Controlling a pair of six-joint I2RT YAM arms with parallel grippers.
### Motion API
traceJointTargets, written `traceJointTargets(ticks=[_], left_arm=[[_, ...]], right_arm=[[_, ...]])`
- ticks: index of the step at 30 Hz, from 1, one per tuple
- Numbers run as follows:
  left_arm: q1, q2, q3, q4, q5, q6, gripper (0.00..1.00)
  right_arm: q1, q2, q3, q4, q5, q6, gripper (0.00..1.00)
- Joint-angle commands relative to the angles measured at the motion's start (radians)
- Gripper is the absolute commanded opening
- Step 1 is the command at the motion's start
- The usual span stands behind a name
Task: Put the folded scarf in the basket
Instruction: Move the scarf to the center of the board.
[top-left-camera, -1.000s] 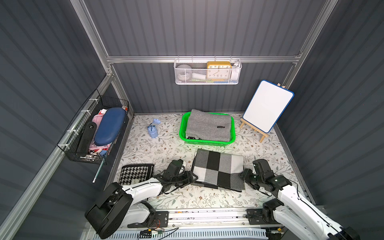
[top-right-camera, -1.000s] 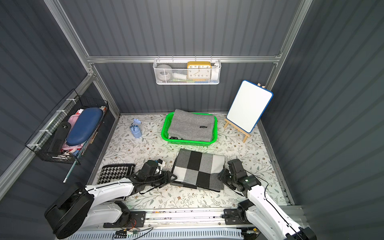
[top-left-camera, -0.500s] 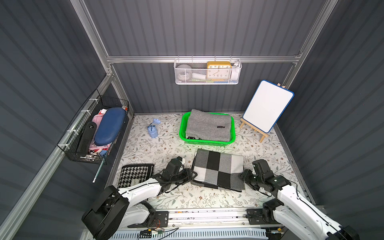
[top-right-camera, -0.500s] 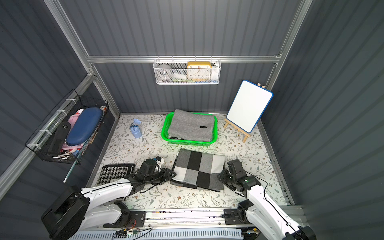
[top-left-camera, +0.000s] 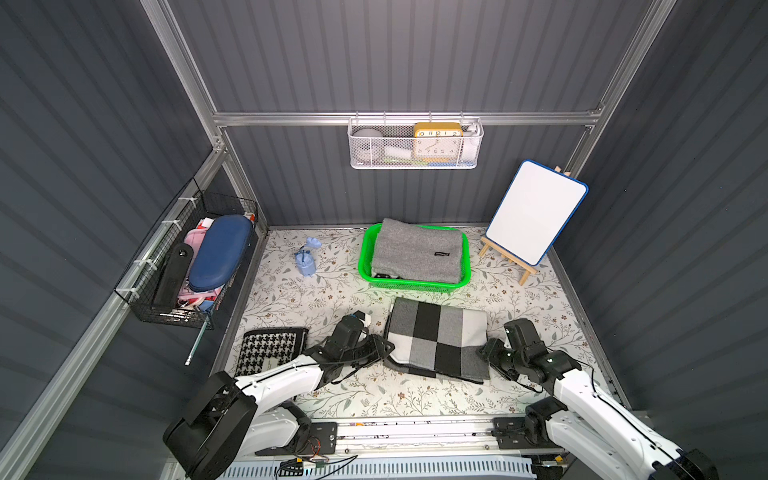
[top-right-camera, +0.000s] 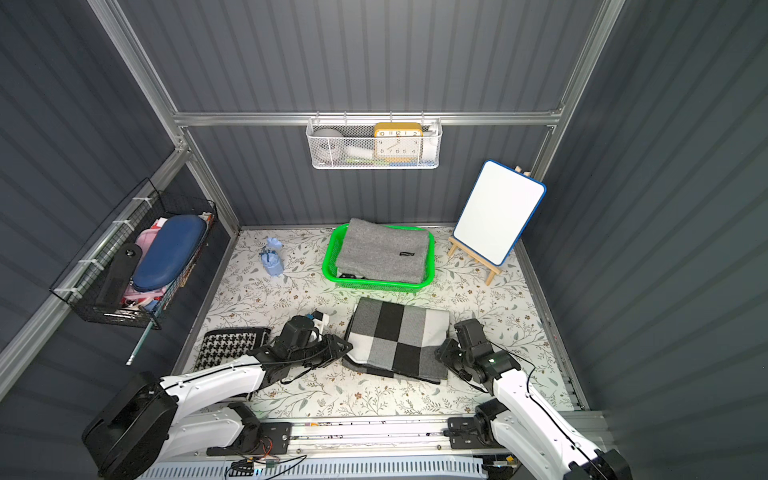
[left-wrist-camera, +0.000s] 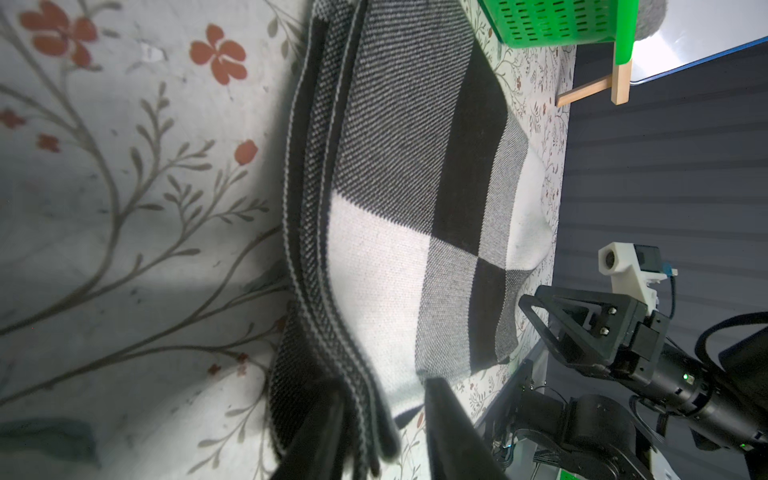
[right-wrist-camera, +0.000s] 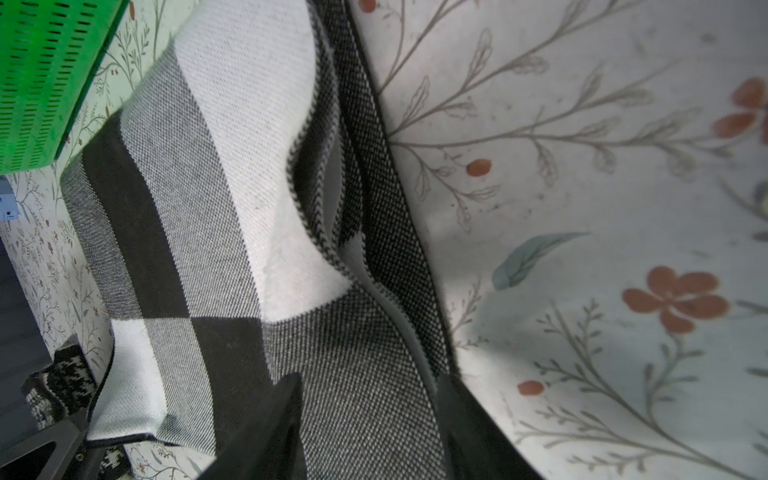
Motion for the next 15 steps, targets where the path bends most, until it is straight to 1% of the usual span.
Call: traceJointTargets(ticks=[1, 6, 7, 10, 15], left_arm=[[-0.004, -0.033, 0.036, -0.074, -0.038, 0.041, 0.36], [-0.004, -0.016, 0.032, -0.080, -0.035, 0.050, 0.36], [-0.004, -0.013, 0.024, -0.070, -0.034, 0.041, 0.36], [-0.004, 0.006, -0.031, 0.032, 0.022, 0.009, 0.38], [-0.004, 0.050, -0.025, 0.033, 0.022, 0.006, 0.38]], right_arm=[[0.000, -0.002, -0.017, -0.002, 0.006, -0.011, 0.57], [0.000, -0.001, -0.027, 0.013, 0.004, -0.006, 0.57], [0.000, -0.001, -0.026, 0.013, 0.004, -0.007, 0.57], [0.000, 0.003, -0.027, 0.018, 0.004, -0.008, 0.57], [0.000, 0.006, -0.031, 0.021, 0.001, -0.004, 0.57]])
